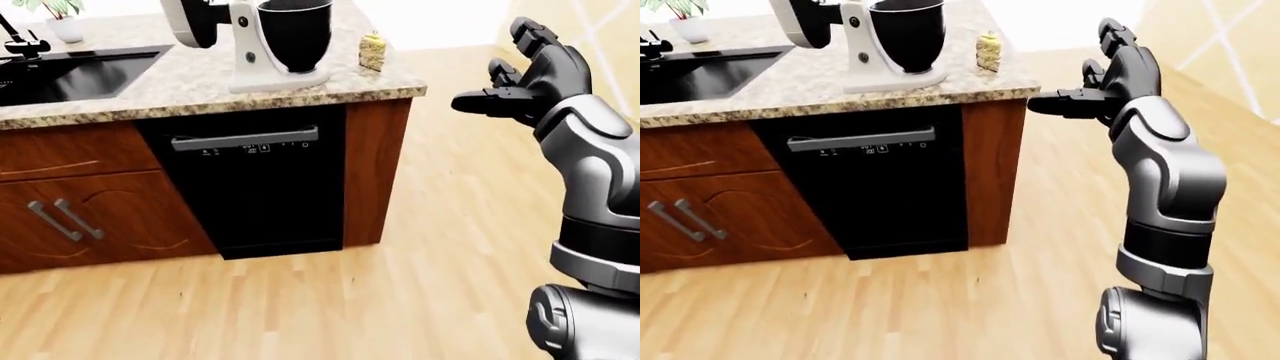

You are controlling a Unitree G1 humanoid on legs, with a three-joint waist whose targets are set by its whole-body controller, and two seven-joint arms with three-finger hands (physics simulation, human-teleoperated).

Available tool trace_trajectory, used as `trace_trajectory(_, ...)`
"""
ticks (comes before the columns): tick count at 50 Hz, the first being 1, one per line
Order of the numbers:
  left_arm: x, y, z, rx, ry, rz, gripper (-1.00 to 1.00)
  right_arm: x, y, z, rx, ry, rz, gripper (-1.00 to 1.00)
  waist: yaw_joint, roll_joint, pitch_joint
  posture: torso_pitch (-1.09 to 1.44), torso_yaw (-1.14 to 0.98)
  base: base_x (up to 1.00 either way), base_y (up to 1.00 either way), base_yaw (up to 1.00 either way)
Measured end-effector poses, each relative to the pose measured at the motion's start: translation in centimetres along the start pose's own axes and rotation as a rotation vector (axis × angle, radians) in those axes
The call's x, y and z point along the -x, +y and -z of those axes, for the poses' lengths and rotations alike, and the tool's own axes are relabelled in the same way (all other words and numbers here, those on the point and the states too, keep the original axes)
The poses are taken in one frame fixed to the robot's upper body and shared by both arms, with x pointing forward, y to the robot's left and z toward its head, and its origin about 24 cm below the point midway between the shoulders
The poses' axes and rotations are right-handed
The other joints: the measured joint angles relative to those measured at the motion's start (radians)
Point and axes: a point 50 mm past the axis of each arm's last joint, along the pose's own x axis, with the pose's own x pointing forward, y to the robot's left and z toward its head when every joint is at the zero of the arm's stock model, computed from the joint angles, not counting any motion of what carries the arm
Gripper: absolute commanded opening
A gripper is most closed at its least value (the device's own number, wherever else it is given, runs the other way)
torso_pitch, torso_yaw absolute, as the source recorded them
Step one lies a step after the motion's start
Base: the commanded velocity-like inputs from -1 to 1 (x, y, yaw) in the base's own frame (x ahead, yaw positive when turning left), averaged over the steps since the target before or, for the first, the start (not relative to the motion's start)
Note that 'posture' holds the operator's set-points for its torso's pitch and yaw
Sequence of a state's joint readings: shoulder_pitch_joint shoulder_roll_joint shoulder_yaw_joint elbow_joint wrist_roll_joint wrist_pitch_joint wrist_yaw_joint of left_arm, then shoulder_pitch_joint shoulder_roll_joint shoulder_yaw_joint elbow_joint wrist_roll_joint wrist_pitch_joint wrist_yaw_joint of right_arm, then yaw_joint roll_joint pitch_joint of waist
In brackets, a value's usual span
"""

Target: Place the cake in the stand mixer bowl.

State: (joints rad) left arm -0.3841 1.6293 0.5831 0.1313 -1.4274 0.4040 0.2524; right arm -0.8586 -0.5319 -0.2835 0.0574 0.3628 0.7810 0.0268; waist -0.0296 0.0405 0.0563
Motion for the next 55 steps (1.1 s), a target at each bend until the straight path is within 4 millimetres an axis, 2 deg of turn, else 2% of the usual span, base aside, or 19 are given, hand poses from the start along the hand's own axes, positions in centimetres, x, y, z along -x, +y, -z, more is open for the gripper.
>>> trace_trajectory(4, 0.0, 0.3, -0.5, -0.002, -0.018, -0.017, 1.00, 0.0, 0.3, -0.6, -0.001, -0.034, -0.010, 1.00, -0.002, 0.054, 0.005, 0.00, 0.00, 0.39, 0.00, 0.00)
trace_trajectory(5, 0.0, 0.3, -0.3, 0.002, -0.016, -0.019, 1.00, -0.1, 0.5, -0.2, -0.004, -0.025, -0.019, 1.00, 0.007, 0.047, 0.011, 0.00, 0.00, 0.38, 0.00, 0.00)
trace_trajectory(6, 0.0, 0.4, 0.1, 0.003, -0.003, -0.023, 1.00, -0.2, 0.8, 0.3, -0.002, -0.004, -0.030, 1.00, 0.011, 0.053, 0.020, 0.00, 0.00, 0.38, 0.00, 0.00)
trace_trajectory(8, 0.1, 0.5, 0.2, -0.001, 0.022, -0.036, 1.00, -0.3, 1.2, 1.1, -0.002, 0.033, -0.053, 1.00, 0.019, 0.061, 0.020, 0.00, 0.00, 0.39, 0.00, 0.00)
trace_trajectory(14, 1.6, -0.9, -2.9, -0.007, -0.034, -0.006, 1.00, -0.2, 0.7, 0.4, -0.002, 0.005, -0.032, 1.00, 0.035, 0.007, 0.005, 0.00, 0.00, 0.39, 0.00, 0.00)
trace_trajectory(18, 1.7, -0.6, -3.4, -0.005, -0.031, -0.023, 1.00, -0.1, 0.9, -0.4, 0.001, -0.032, -0.041, 1.00, 0.047, -0.044, -0.007, 0.00, 0.00, 0.39, 0.00, 0.00)
trace_trajectory(20, 1.6, -0.5, -2.6, -0.002, -0.008, -0.022, 1.00, -0.1, 0.5, 0.0, -0.003, -0.021, -0.026, 1.00, 0.034, -0.033, 0.011, 0.00, 0.00, 0.39, 0.00, 0.00)
trace_trajectory(21, 1.5, -0.5, -2.2, -0.007, 0.011, -0.020, 1.00, -0.1, 0.2, 0.5, -0.006, 0.000, -0.015, 1.00, 0.028, -0.039, 0.019, 0.00, 0.00, 0.39, 0.00, 0.00)
trace_trajectory(23, 1.3, -0.4, -1.7, -0.012, 0.035, -0.023, 1.00, -0.2, 0.1, 1.0, -0.023, 0.032, -0.005, 1.00, 0.016, -0.044, 0.014, 0.00, 0.00, 0.39, 0.00, 0.00)
trace_trajectory(28, 1.2, -0.4, -2.0, -0.011, 0.017, -0.027, 1.00, -0.1, 0.3, 0.2, -0.015, -0.002, -0.014, 1.00, 0.005, -0.009, 0.006, 0.00, 0.00, 0.39, 0.00, 0.00)
trace_trajectory(33, 1.2, -0.5, -2.5, -0.012, -0.014, -0.014, 1.00, -0.2, 0.1, -0.2, -0.017, -0.017, -0.011, 1.00, -0.003, 0.056, -0.007, 0.00, 0.00, 0.39, 0.00, 0.00)
trace_trajectory(35, 1.1, -0.3, -1.9, -0.002, -0.003, -0.019, 1.00, -0.2, 0.5, 0.4, -0.019, -0.002, -0.021, 1.00, 0.010, 0.046, 0.010, 0.00, 0.00, 0.39, 0.00, 0.00)
trace_trajectory(36, 1.0, -0.1, -1.4, 0.000, 0.016, -0.027, 1.00, -0.3, 0.8, 1.0, -0.019, 0.020, -0.032, 1.00, 0.014, 0.052, 0.021, 0.00, 0.00, 0.39, 0.00, 0.00)
trace_trajectory(38, 0.8, 0.3, -0.8, -0.004, 0.043, -0.049, 1.00, -0.4, 1.2, 1.6, -0.018, 0.055, -0.049, 1.00, 0.021, 0.060, 0.017, 0.00, 0.00, 0.39, 0.00, 0.00)
trace_trajectory(40, 0.8, 0.3, -0.9, -0.008, 0.040, -0.052, 1.00, -0.4, 1.2, 1.5, -0.020, 0.056, -0.051, 1.00, 0.025, 0.050, 0.007, 0.00, 0.00, 0.39, 0.00, 0.00)
trace_trajectory(44, 1.0, 0.1, -1.7, -0.005, 0.001, -0.039, 1.00, -0.1, 0.7, 0.0, -0.017, -0.015, -0.034, 1.00, 0.034, 0.010, -0.008, 0.00, 0.00, 0.18, 0.00, 0.00)
trace_trajectory(47, 1.1, -0.2, -2.3, -0.005, -0.027, -0.028, 1.00, -0.1, 0.6, -1.1, 0.010, -0.071, -0.020, 1.00, 0.027, -0.044, 0.012, 0.00, 0.00, 0.00, 0.00, 0.00)
trace_trajectory(52, 0.8, -0.1, -0.1, -0.013, 0.075, -0.022, 1.00, -0.4, -0.3, 0.9, 0.011, 0.013, 0.026, 1.00, 0.011, -0.034, 0.067, 0.00, 0.00, 0.00, 0.00, 0.00)
trace_trajectory(55, 0.8, -0.2, -0.2, -0.019, 0.079, -0.027, 1.00, -0.6, -0.3, 1.1, 0.014, 0.024, 0.028, 1.00, 0.013, -0.017, 0.066, 0.00, 0.00, 0.00, 0.00, 0.00)
